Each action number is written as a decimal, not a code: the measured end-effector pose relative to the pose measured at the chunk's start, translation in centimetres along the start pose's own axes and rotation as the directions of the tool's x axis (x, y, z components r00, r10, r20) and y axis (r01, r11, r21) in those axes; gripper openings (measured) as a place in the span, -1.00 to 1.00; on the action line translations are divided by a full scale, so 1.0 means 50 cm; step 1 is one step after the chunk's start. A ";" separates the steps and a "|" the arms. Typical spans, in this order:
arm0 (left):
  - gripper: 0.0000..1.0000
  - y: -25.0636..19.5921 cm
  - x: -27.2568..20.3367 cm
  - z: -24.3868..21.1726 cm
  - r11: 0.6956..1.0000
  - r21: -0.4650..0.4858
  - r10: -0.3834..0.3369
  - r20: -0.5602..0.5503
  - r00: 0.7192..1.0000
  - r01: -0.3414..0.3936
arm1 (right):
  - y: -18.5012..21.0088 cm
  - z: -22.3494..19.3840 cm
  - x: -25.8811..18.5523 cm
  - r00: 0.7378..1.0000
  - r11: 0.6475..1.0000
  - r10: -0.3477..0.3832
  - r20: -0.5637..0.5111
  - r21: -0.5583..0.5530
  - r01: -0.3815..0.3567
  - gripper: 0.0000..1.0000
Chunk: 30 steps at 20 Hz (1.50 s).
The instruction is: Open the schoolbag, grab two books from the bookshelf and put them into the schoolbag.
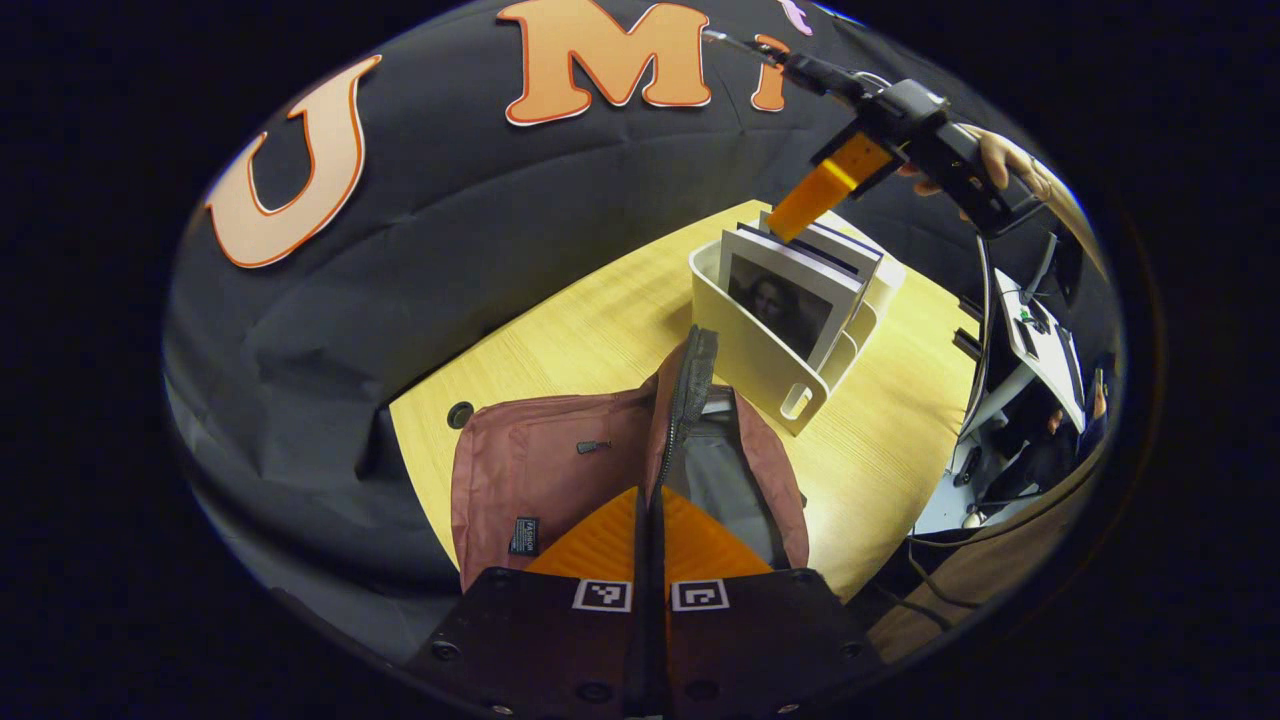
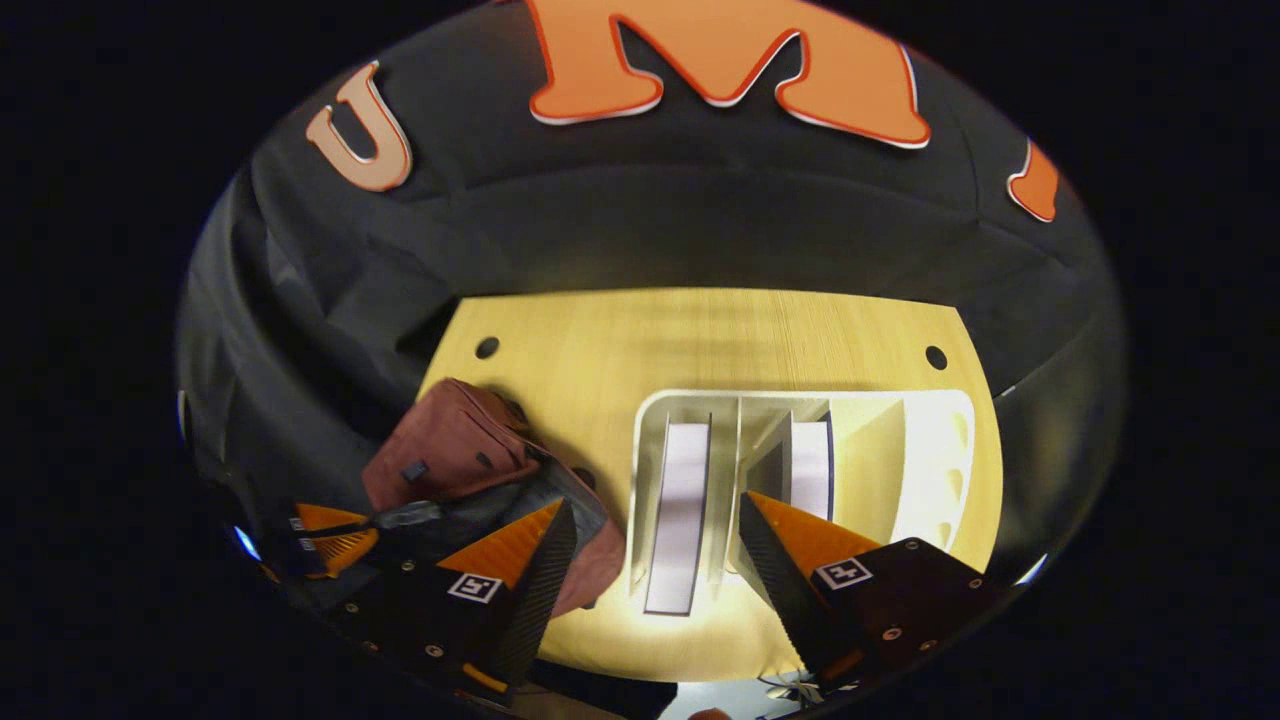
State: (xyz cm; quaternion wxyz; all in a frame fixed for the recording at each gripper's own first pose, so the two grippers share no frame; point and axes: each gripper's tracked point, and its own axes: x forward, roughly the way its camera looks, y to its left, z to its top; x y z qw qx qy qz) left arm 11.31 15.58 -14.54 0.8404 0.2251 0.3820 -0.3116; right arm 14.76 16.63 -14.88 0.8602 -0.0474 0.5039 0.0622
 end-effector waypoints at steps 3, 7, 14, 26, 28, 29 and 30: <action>-0.99 0.002 -0.001 -0.005 1.000 -0.006 -0.005 -0.002 1.000 0.005 | -0.010 -0.014 0.050 0.996 0.999 -0.036 -0.080 -0.010 0.035 0.96; -0.99 0.005 0.006 -0.019 1.000 -0.015 -0.006 -0.012 1.000 0.006 | -0.009 -0.038 0.094 0.986 0.999 -0.036 -0.164 0.018 0.039 0.97; -0.99 0.005 0.007 -0.025 1.000 -0.016 -0.012 -0.027 1.000 0.012 | -0.036 -0.044 0.125 0.978 0.992 -0.084 -0.190 0.074 0.100 -0.24; -0.99 -0.004 0.016 -0.028 1.000 -0.006 -0.029 -0.042 0.999 0.029 | -0.047 -0.013 0.053 0.988 0.992 -0.107 -0.114 0.048 0.113 -0.40; -0.99 -0.002 0.015 -0.025 1.000 -0.012 -0.028 -0.041 0.999 0.028 | -0.041 0.008 0.004 0.993 0.993 -0.096 -0.070 0.057 0.100 -0.40; -0.99 -0.003 0.017 -0.026 0.999 -0.018 -0.032 -0.041 0.999 0.031 | -0.038 0.016 -0.023 0.995 0.994 -0.084 -0.046 0.064 0.087 -0.39; -0.99 -0.003 0.020 -0.027 0.999 -0.024 -0.035 -0.043 0.998 0.034 | -0.035 0.023 -0.056 0.997 0.995 -0.073 -0.024 0.067 0.074 -0.40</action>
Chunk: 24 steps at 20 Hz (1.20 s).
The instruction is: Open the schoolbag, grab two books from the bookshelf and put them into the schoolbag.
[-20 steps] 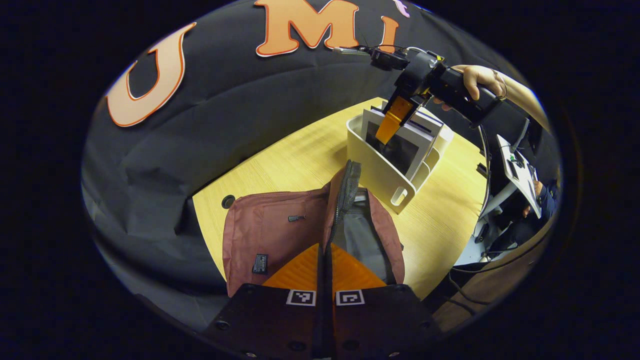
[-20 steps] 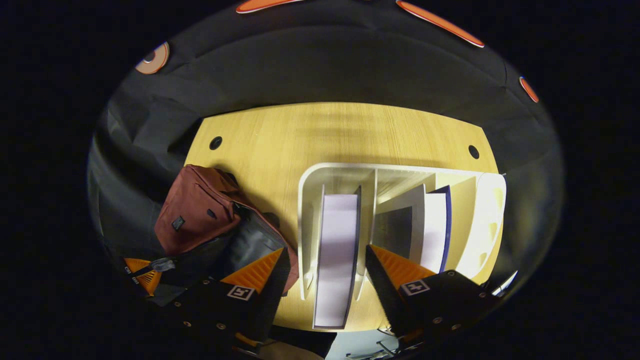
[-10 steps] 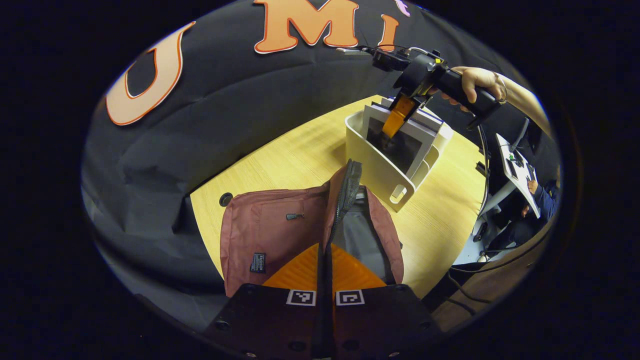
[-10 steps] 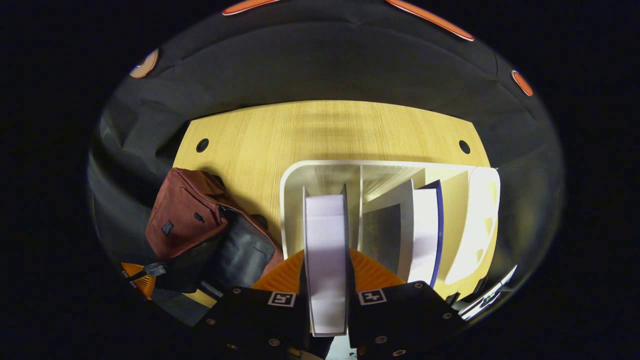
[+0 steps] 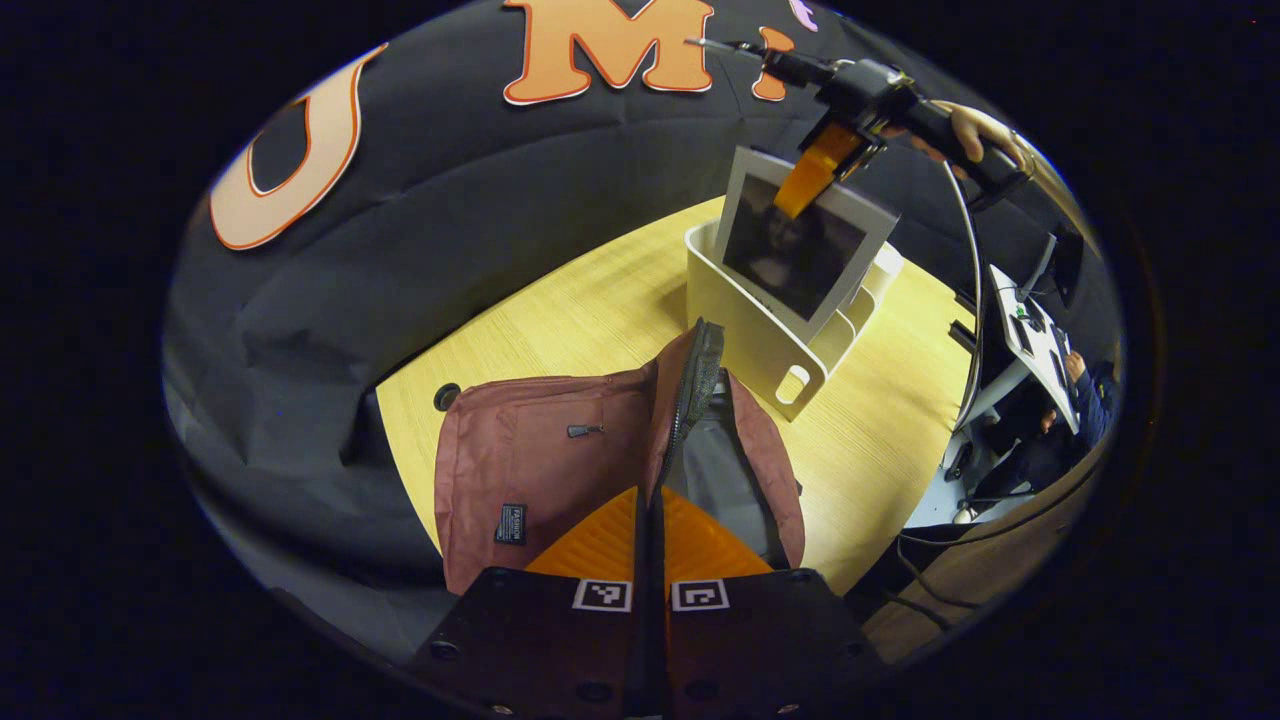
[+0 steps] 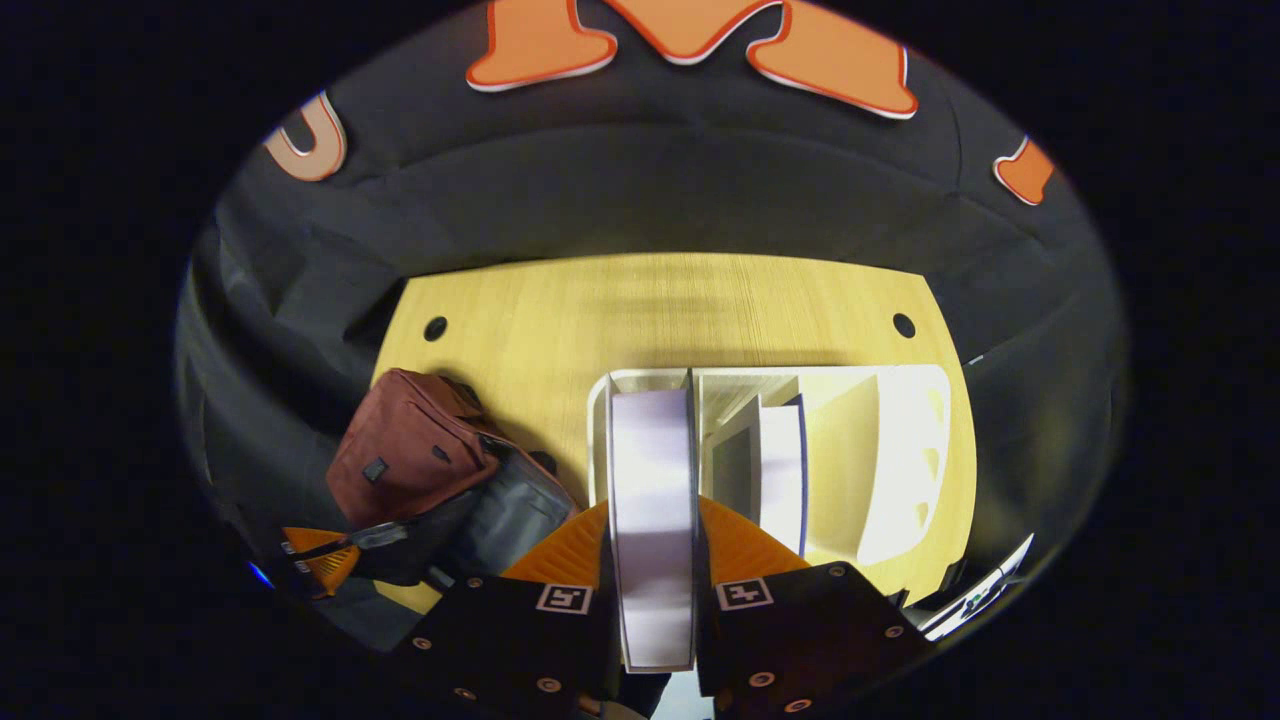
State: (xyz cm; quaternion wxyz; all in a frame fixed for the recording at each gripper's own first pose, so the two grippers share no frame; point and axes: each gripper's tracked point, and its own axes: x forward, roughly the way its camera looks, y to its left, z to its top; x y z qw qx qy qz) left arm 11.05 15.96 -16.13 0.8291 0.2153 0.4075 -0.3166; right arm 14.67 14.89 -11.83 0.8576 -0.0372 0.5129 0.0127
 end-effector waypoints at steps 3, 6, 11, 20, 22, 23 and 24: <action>-0.99 0.003 0.002 -0.010 1.000 -0.024 0.003 -0.003 1.000 -0.003 | -0.012 0.018 -0.097 0.996 1.000 0.005 0.085 -0.006 -0.005 -0.40; -0.99 0.010 0.005 -0.013 0.999 -0.040 0.004 -0.003 1.000 -0.004 | 0.000 -0.003 -0.185 0.990 0.996 0.078 0.121 0.043 -0.084 -0.40; -0.99 0.024 0.009 -0.022 0.999 -0.046 0.022 -0.013 1.000 -0.022 | 0.017 -0.075 -0.261 0.975 0.981 0.168 0.148 0.071 -0.180 -0.40; -0.99 0.019 -0.018 0.001 0.999 -0.022 0.043 -0.011 0.999 -0.043 | 0.135 -0.273 -0.125 0.884 0.832 0.439 0.160 0.298 -0.467 -0.40; -0.99 0.026 -0.026 0.008 0.998 -0.016 0.064 -0.011 0.998 -0.064 | 0.159 -0.299 -0.076 0.866 0.786 0.462 0.193 0.363 -0.501 -0.40; -0.99 0.028 -0.033 0.010 0.997 -0.017 0.070 -0.009 0.998 -0.070 | 0.167 -0.307 -0.053 0.859 0.764 0.466 0.211 0.395 -0.511 -0.40; -0.99 0.026 -0.036 0.012 0.997 -0.020 0.069 -0.011 0.998 -0.069 | 0.177 -0.319 -0.027 0.854 0.742 0.472 0.221 0.424 -0.520 -0.40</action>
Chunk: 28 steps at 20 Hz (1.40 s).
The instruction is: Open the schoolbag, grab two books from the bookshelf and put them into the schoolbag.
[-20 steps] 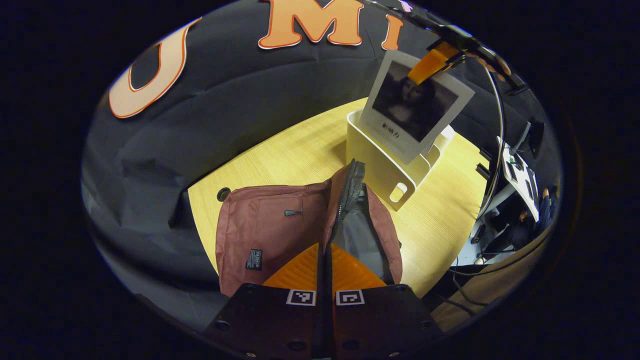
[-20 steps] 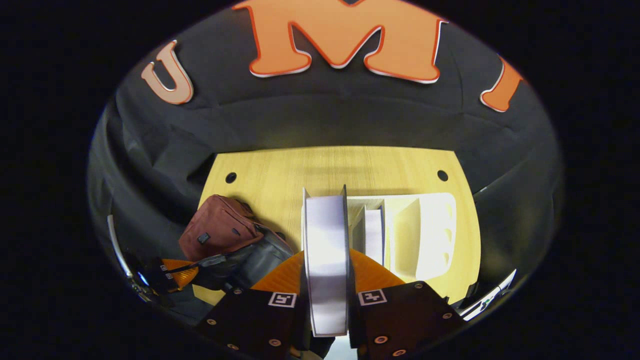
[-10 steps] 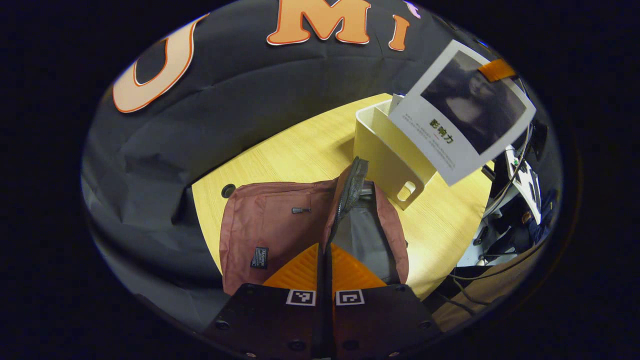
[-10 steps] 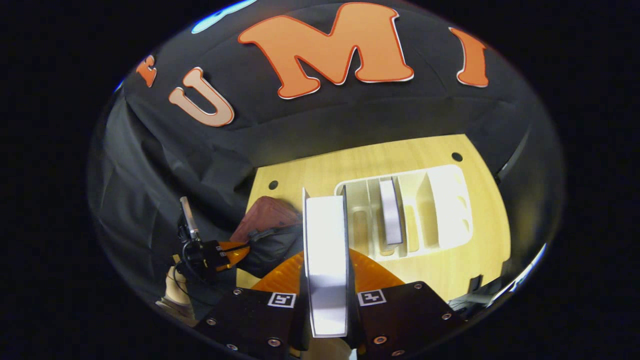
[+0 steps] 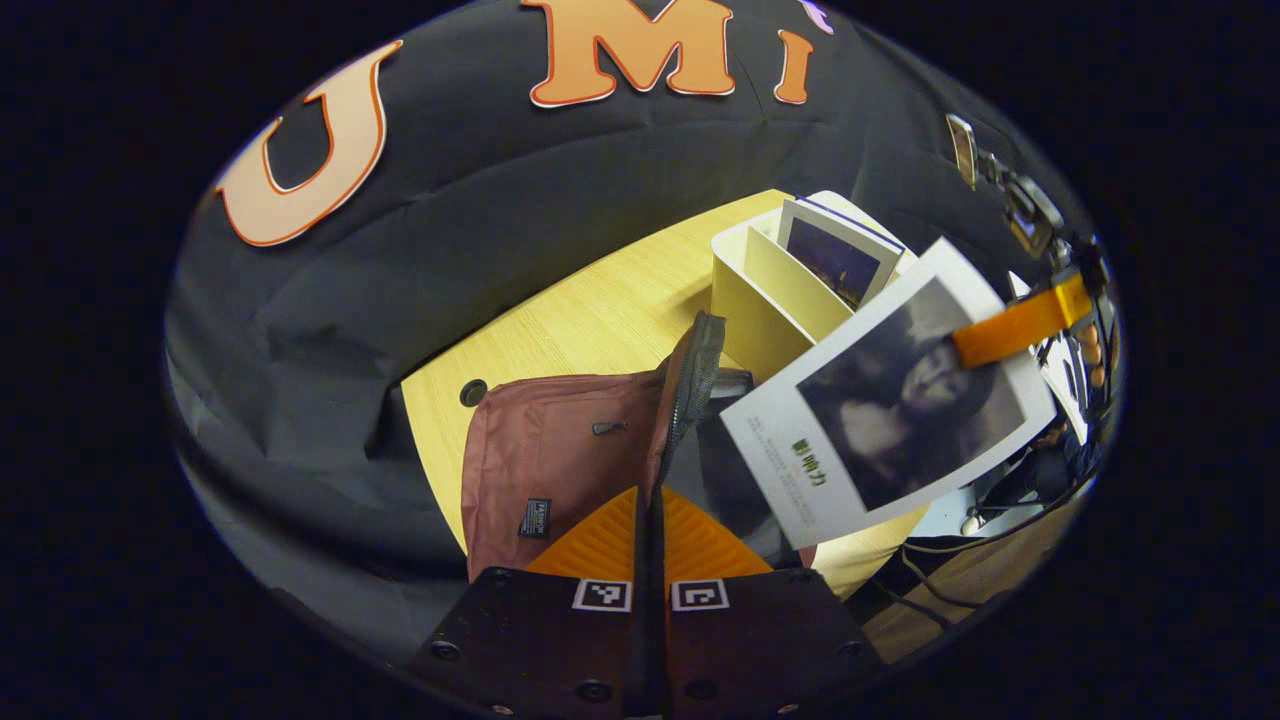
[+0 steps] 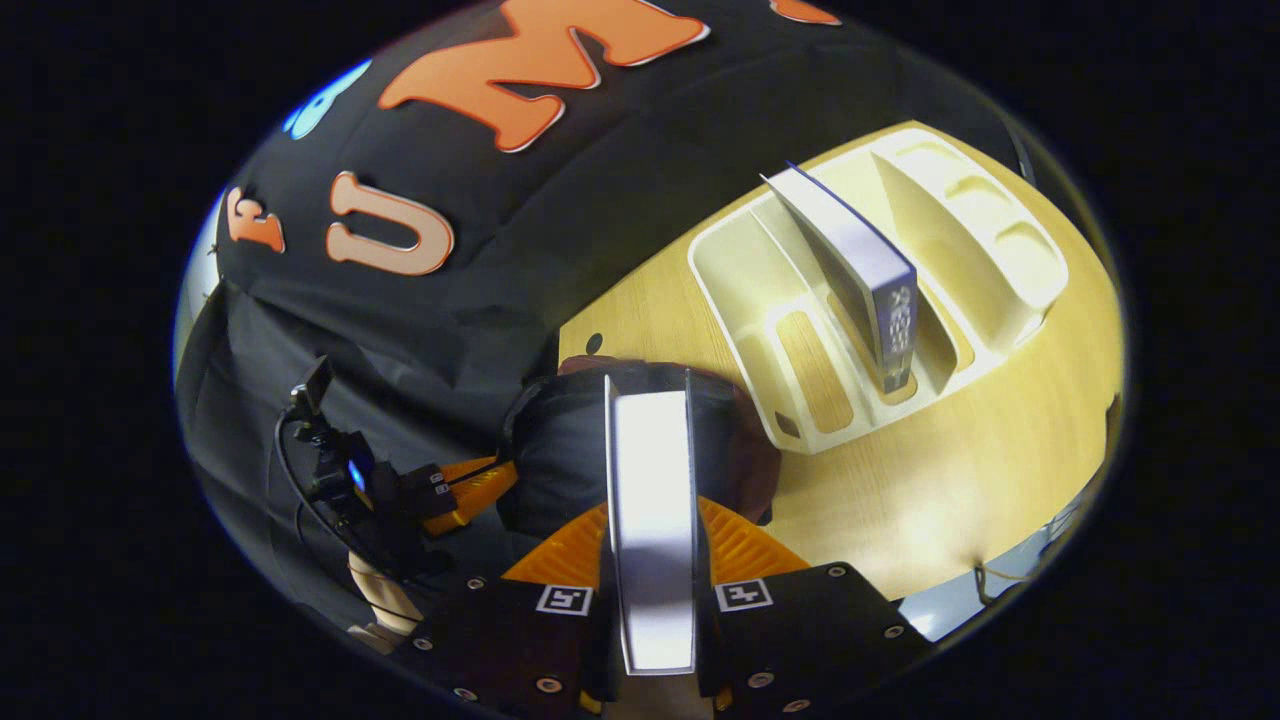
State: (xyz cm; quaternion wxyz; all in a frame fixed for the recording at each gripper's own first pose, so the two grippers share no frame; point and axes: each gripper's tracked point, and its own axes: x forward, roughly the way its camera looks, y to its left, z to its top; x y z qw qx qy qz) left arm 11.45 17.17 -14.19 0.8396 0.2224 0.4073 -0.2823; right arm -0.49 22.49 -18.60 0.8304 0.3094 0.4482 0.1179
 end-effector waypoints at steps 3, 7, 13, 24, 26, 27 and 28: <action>-0.99 -0.005 -0.010 0.004 1.000 -0.005 0.003 -0.004 1.000 -0.003 | -0.018 -0.035 0.070 0.999 0.997 0.032 0.008 0.071 -0.033 -0.40; -0.99 -0.020 -0.020 0.015 1.000 0.015 0.011 -0.013 1.000 -0.011 | -0.036 -0.034 0.147 0.997 0.996 0.034 0.068 0.075 -0.039 -0.39; -0.99 -0.038 -0.028 0.049 0.998 0.059 0.035 -0.010 0.999 -0.034 | 0.008 -0.034 0.251 0.993 0.992 0.084 0.081 0.086 -0.091 -0.38; -0.99 -0.073 -0.044 0.074 0.997 0.076 0.001 0.018 1.000 -0.002 | 0.065 -0.051 0.359 0.990 0.987 0.086 0.109 0.125 -0.100 -0.36; -0.99 -0.070 -0.046 0.067 0.997 0.080 0.014 0.019 1.000 -0.015 | 0.071 -0.067 0.374 0.996 0.993 0.062 0.071 0.098 -0.069 -0.31; -0.99 -0.070 -0.042 0.064 0.997 0.073 0.013 0.016 1.000 -0.015 | 0.066 -0.078 0.376 0.998 0.996 0.042 0.045 0.075 -0.046 -0.53; -0.99 -0.067 -0.038 0.059 0.998 0.063 0.011 0.010 1.000 -0.012 | 0.051 -0.091 0.377 1.000 0.999 -0.002 0.019 0.043 0.001 -0.20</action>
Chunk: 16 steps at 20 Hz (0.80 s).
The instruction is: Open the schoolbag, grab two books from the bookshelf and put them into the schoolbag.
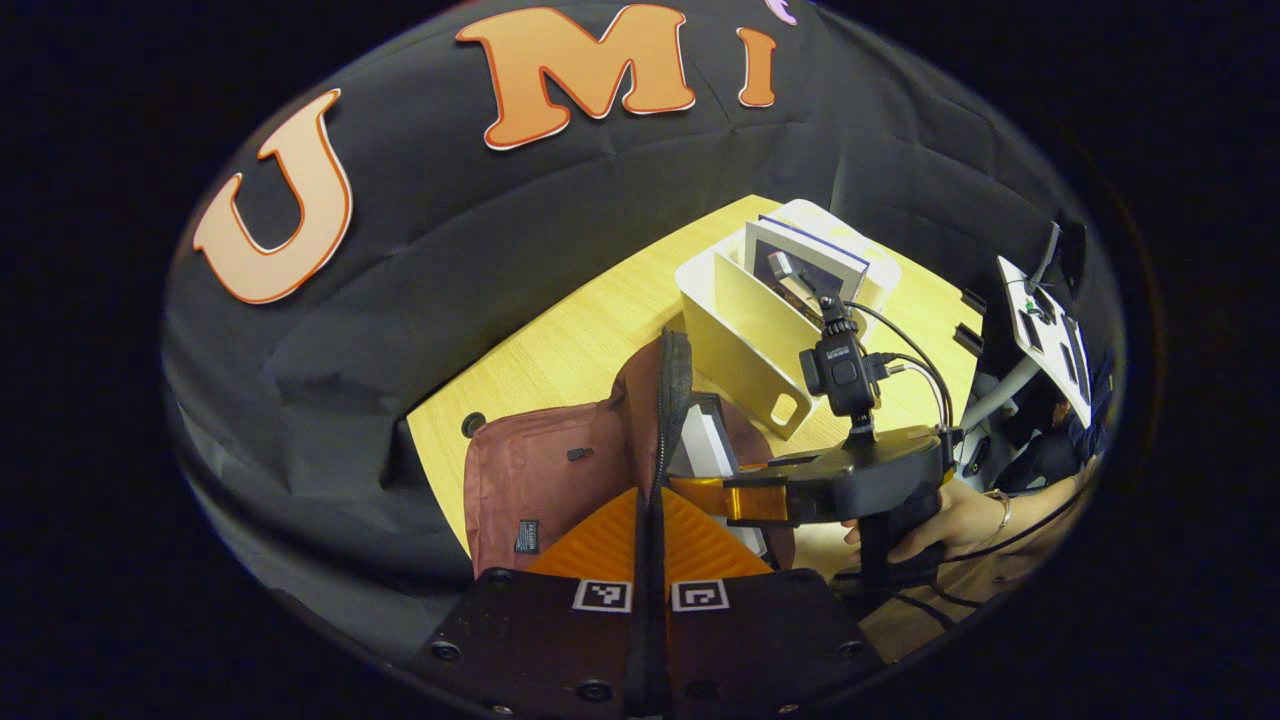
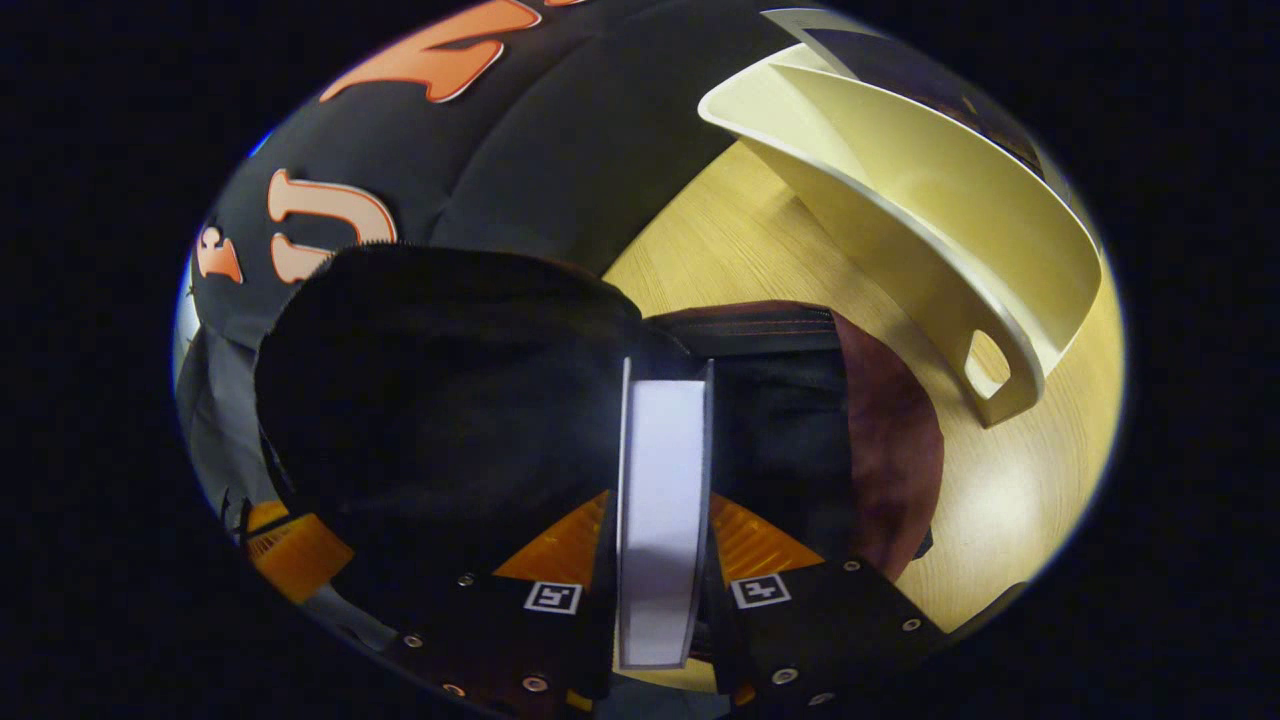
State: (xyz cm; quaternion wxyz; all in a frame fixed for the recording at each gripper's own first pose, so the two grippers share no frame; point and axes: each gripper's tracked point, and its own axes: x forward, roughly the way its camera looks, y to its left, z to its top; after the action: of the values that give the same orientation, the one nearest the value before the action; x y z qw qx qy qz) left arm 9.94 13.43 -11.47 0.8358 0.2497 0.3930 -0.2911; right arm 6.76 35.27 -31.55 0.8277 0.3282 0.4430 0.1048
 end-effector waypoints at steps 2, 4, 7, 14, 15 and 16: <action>-0.99 0.003 0.004 -0.006 1.000 -0.013 -0.001 0.002 1.000 0.001 | -0.027 -0.009 0.003 0.998 0.996 -0.062 -0.022 -0.059 0.060 0.13; -0.99 0.004 0.005 -0.008 1.000 -0.015 -0.002 0.009 1.000 0.002 | -0.043 -0.014 -0.006 0.995 0.992 -0.099 -0.029 -0.081 0.096 0.41; -0.99 0.008 0.010 -0.015 1.000 -0.022 -0.008 0.017 1.000 0.008 | -0.071 -0.005 -0.030 0.990 0.982 -0.142 -0.025 -0.126 0.138 0.95; -0.99 -0.002 0.016 -0.019 1.000 -0.018 -0.026 0.026 0.999 0.026 | -0.106 0.040 -0.121 0.986 0.966 -0.161 0.039 -0.200 0.166 0.95; -0.99 -0.002 0.020 -0.019 0.999 -0.020 -0.029 0.030 0.999 0.030 | -0.117 0.041 -0.145 0.985 0.961 -0.170 0.039 -0.215 0.174 0.95; -0.99 -0.001 0.020 -0.020 0.999 -0.024 -0.029 0.032 0.999 0.030 | -0.128 0.043 -0.170 0.984 0.957 -0.176 0.041 -0.226 0.180 0.95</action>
State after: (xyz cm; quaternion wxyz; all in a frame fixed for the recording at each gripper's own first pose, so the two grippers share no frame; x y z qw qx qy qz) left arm 9.91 13.74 -12.87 0.8405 0.2291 0.3867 -0.3025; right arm 2.77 25.47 -29.15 0.8704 0.1905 0.4473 0.0769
